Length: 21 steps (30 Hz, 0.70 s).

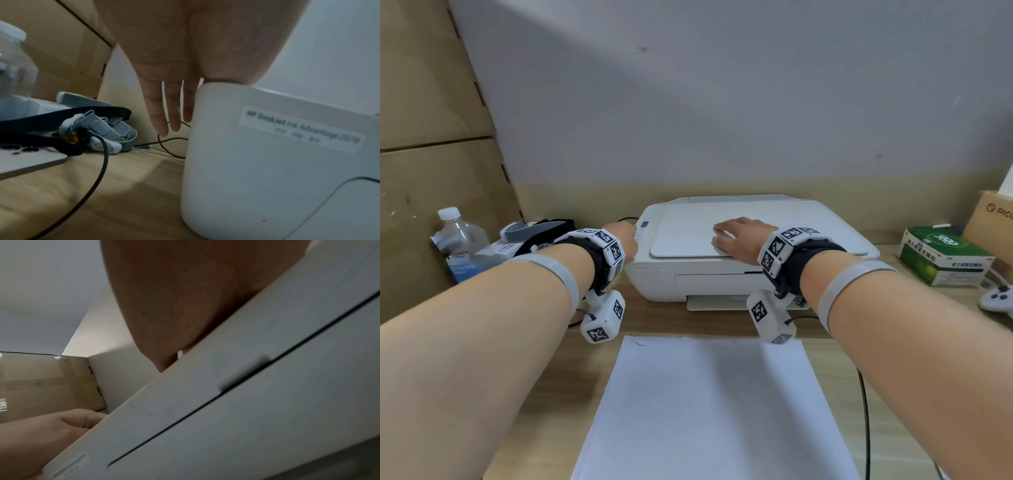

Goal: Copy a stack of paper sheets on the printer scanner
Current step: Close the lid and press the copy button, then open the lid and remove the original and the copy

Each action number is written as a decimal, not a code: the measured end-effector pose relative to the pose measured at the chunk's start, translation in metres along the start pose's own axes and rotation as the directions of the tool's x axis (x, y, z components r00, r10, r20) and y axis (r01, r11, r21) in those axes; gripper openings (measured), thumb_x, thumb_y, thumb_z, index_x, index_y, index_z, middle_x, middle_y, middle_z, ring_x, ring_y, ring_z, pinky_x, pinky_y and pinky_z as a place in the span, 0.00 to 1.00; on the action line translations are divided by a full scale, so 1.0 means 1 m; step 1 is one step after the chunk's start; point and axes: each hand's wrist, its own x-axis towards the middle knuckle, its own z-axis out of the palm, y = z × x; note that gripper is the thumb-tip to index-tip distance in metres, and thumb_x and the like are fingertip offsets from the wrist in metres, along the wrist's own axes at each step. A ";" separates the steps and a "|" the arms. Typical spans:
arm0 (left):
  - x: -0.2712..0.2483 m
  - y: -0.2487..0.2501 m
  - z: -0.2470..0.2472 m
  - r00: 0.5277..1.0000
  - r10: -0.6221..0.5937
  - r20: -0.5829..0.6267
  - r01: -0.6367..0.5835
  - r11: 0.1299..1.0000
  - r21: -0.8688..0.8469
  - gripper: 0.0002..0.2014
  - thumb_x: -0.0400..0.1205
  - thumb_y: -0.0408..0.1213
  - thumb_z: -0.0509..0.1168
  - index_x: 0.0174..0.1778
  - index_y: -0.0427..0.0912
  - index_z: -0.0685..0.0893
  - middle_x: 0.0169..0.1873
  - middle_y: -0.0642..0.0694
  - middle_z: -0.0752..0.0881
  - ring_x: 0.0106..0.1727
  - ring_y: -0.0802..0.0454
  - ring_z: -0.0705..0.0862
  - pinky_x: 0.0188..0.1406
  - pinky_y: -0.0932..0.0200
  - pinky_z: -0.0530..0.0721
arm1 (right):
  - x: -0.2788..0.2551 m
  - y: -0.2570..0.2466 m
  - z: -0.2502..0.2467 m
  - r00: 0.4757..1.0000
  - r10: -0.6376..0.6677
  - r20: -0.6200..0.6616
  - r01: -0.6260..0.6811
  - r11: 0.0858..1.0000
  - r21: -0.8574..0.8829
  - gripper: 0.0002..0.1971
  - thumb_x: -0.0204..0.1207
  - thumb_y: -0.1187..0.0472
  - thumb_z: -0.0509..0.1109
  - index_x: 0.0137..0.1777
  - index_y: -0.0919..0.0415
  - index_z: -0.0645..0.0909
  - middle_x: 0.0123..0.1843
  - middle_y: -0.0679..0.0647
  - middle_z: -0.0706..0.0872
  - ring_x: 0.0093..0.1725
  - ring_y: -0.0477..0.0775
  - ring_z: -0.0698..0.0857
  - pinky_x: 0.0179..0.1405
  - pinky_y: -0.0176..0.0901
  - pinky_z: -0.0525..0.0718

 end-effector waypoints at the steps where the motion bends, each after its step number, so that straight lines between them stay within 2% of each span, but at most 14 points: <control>1: -0.002 0.003 -0.004 1.000 -0.008 0.007 0.008 0.999 0.036 0.08 0.84 0.26 0.55 0.52 0.34 0.79 0.39 0.43 0.81 0.33 0.50 0.73 0.29 0.61 0.74 | -0.001 0.005 -0.002 1.000 0.008 0.003 -0.008 1.000 0.004 0.24 0.85 0.41 0.52 0.79 0.45 0.68 0.82 0.51 0.67 0.79 0.60 0.68 0.73 0.54 0.67; 2: -0.002 0.005 -0.007 1.000 -0.011 0.006 0.010 0.998 0.064 0.09 0.83 0.26 0.55 0.53 0.33 0.81 0.42 0.43 0.83 0.35 0.50 0.74 0.32 0.61 0.73 | -0.001 0.011 -0.003 1.000 0.016 0.015 -0.016 1.000 -0.009 0.24 0.86 0.43 0.52 0.79 0.46 0.69 0.83 0.51 0.66 0.79 0.60 0.68 0.73 0.53 0.67; 3: -0.001 0.006 -0.009 1.000 -0.005 0.004 0.004 0.997 0.083 0.13 0.84 0.27 0.56 0.58 0.33 0.84 0.50 0.42 0.86 0.40 0.48 0.77 0.38 0.60 0.76 | -0.001 0.017 -0.005 0.999 0.033 0.027 -0.032 0.999 -0.026 0.23 0.86 0.45 0.53 0.78 0.49 0.70 0.82 0.51 0.66 0.78 0.60 0.67 0.73 0.52 0.67; 5: 0.001 0.012 -0.012 0.999 0.033 -0.033 -0.030 0.997 0.064 0.17 0.86 0.29 0.55 0.68 0.36 0.83 0.66 0.40 0.84 0.54 0.44 0.82 0.53 0.57 0.80 | -0.004 0.033 -0.008 0.991 0.134 0.010 -0.134 0.991 -0.001 0.24 0.84 0.44 0.56 0.76 0.51 0.72 0.79 0.56 0.69 0.75 0.63 0.70 0.72 0.54 0.70; 7: 0.002 0.019 -0.011 0.995 0.044 -0.088 -0.047 0.998 -0.030 0.18 0.87 0.30 0.56 0.73 0.39 0.80 0.71 0.42 0.80 0.66 0.41 0.81 0.65 0.54 0.79 | -0.008 0.051 -0.012 0.969 0.246 -0.035 -0.245 0.969 0.021 0.26 0.79 0.40 0.58 0.73 0.51 0.73 0.74 0.60 0.72 0.69 0.66 0.75 0.70 0.58 0.74; 8: 0.003 0.023 -0.010 0.993 0.046 -0.106 -0.056 0.994 -0.093 0.19 0.87 0.30 0.57 0.74 0.41 0.79 0.72 0.43 0.80 0.69 0.41 0.80 0.66 0.54 0.79 | -0.008 0.061 -0.014 0.952 0.301 -0.048 -0.301 0.954 0.017 0.27 0.76 0.39 0.58 0.70 0.52 0.74 0.72 0.60 0.73 0.66 0.67 0.76 0.68 0.59 0.76; 11: 0.003 0.034 -0.008 0.992 0.082 -0.094 -0.102 0.967 -0.234 0.19 0.85 0.30 0.60 0.72 0.46 0.80 0.69 0.44 0.82 0.66 0.43 0.82 0.58 0.57 0.80 | -0.016 0.085 -0.021 0.898 0.436 -0.067 -0.435 0.900 0.023 0.26 0.70 0.39 0.61 0.61 0.57 0.73 0.65 0.62 0.75 0.58 0.67 0.80 0.63 0.58 0.78; 13: 0.004 0.040 -0.005 0.990 0.097 -0.102 -0.122 0.951 -0.285 0.17 0.84 0.33 0.60 0.68 0.49 0.83 0.67 0.47 0.83 0.65 0.44 0.82 0.59 0.57 0.79 | -0.021 0.094 -0.026 0.877 0.476 -0.066 -0.474 0.880 0.041 0.21 0.72 0.44 0.66 0.56 0.60 0.74 0.57 0.62 0.80 0.54 0.65 0.82 0.57 0.51 0.80; 15: 0.004 0.046 -0.003 0.991 0.086 -0.106 -0.120 0.919 -0.375 0.15 0.83 0.32 0.60 0.63 0.47 0.85 0.60 0.49 0.83 0.62 0.45 0.81 0.58 0.59 0.77 | -0.023 0.100 -0.030 0.869 0.491 -0.061 -0.489 0.871 0.044 0.19 0.73 0.48 0.69 0.55 0.63 0.78 0.51 0.60 0.84 0.53 0.63 0.84 0.53 0.48 0.80; 16: 0.004 0.049 -0.004 0.992 0.067 -0.110 -0.108 0.895 -0.433 0.14 0.83 0.31 0.60 0.60 0.45 0.86 0.56 0.48 0.82 0.59 0.46 0.81 0.56 0.59 0.76 | -0.023 0.102 -0.032 0.864 0.499 -0.058 -0.497 0.866 0.051 0.19 0.74 0.49 0.70 0.56 0.64 0.78 0.51 0.59 0.84 0.54 0.63 0.84 0.54 0.48 0.81; 18: 0.002 0.055 -0.010 0.994 0.027 -0.106 -0.084 0.811 -0.579 0.10 0.82 0.31 0.62 0.54 0.41 0.87 0.53 0.45 0.84 0.54 0.45 0.82 0.53 0.58 0.76 | -0.022 0.107 -0.034 0.869 0.489 -0.079 -0.478 0.870 0.124 0.21 0.76 0.49 0.70 0.59 0.67 0.77 0.54 0.59 0.84 0.58 0.63 0.84 0.59 0.49 0.82; 19: 0.001 0.058 -0.013 0.994 0.002 -0.112 -0.074 0.762 -0.644 0.10 0.81 0.34 0.65 0.55 0.37 0.87 0.54 0.42 0.86 0.53 0.43 0.83 0.52 0.56 0.78 | -0.021 0.112 -0.034 0.867 0.488 -0.096 -0.466 0.864 0.190 0.24 0.76 0.49 0.69 0.63 0.68 0.77 0.57 0.59 0.84 0.58 0.62 0.83 0.58 0.49 0.82; 21: 0.000 0.058 -0.017 0.993 -0.086 -0.076 0.001 0.665 -0.747 0.15 0.79 0.40 0.68 0.58 0.36 0.85 0.54 0.41 0.87 0.50 0.41 0.84 0.54 0.52 0.81 | -0.021 0.118 -0.038 0.860 0.499 -0.102 -0.421 0.809 0.409 0.28 0.75 0.47 0.70 0.68 0.68 0.76 0.61 0.61 0.83 0.57 0.62 0.82 0.53 0.49 0.80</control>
